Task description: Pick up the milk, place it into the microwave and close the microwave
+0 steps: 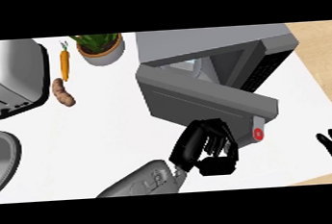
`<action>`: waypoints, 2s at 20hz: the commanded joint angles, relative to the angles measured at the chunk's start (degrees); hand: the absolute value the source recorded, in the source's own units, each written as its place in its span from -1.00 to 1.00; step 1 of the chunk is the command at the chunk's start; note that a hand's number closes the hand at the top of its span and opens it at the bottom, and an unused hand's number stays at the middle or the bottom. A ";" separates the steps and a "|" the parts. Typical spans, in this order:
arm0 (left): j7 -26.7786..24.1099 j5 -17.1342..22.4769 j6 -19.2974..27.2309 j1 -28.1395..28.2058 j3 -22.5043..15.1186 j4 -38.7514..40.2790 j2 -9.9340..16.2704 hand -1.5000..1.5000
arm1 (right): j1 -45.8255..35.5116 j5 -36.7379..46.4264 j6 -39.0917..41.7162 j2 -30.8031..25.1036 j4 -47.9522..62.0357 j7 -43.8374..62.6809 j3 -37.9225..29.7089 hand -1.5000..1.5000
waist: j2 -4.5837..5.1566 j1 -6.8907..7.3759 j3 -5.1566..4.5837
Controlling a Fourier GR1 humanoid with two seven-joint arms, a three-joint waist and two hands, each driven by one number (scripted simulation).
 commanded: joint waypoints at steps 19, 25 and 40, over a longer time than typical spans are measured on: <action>-8.22 18.78 4.69 -19.06 9.57 17.26 -0.57 1.00 | -2.56 -8.22 -4.71 -4.22 -7.07 9.10 -1.62 -1.00 | 2.33 -4.55 0.10; -10.82 23.17 3.17 -18.89 9.85 18.76 -0.57 1.00 | -2.81 -9.75 -5.25 -4.35 -7.43 9.88 -1.90 -1.00 | 2.30 -4.47 0.16; -16.02 30.48 4.66 -18.74 12.50 21.16 -0.57 1.00 | -4.45 -13.69 -4.26 -6.48 -8.49 11.35 -3.16 -1.00 | 3.04 -4.63 0.24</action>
